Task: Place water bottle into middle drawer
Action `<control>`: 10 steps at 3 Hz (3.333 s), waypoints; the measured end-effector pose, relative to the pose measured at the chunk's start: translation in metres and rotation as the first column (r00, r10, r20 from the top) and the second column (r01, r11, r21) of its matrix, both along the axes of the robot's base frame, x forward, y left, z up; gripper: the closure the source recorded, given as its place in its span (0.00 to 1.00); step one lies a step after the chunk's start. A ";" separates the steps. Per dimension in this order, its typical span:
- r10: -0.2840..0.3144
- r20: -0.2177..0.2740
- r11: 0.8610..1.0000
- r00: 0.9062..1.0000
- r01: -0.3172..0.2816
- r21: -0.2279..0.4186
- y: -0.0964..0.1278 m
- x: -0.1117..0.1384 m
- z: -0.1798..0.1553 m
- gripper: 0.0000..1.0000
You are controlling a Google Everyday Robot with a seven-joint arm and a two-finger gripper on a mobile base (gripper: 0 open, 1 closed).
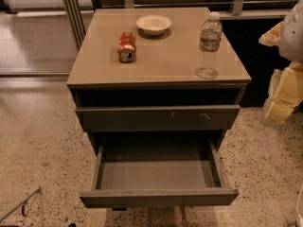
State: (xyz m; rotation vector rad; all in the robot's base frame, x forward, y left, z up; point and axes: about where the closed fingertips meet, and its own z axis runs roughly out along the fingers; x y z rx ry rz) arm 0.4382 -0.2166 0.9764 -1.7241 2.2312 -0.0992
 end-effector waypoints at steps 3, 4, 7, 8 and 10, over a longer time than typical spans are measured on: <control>0.011 0.079 1.000 0.997 -0.013 0.022 -0.005 0.088 -0.004 0.00; -0.002 0.118 0.999 0.993 -0.004 0.055 -0.005 0.136 -0.002 0.00; -0.011 0.164 0.995 0.986 -0.005 0.098 -0.003 0.187 0.011 0.00; -0.030 0.162 0.991 0.986 0.008 0.135 -0.008 0.202 0.002 0.00; -0.059 0.160 0.969 0.985 0.018 0.247 -0.010 0.249 -0.018 0.00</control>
Offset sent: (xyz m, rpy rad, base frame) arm 0.0841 -0.0030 -0.0044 0.0044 -0.0686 0.0334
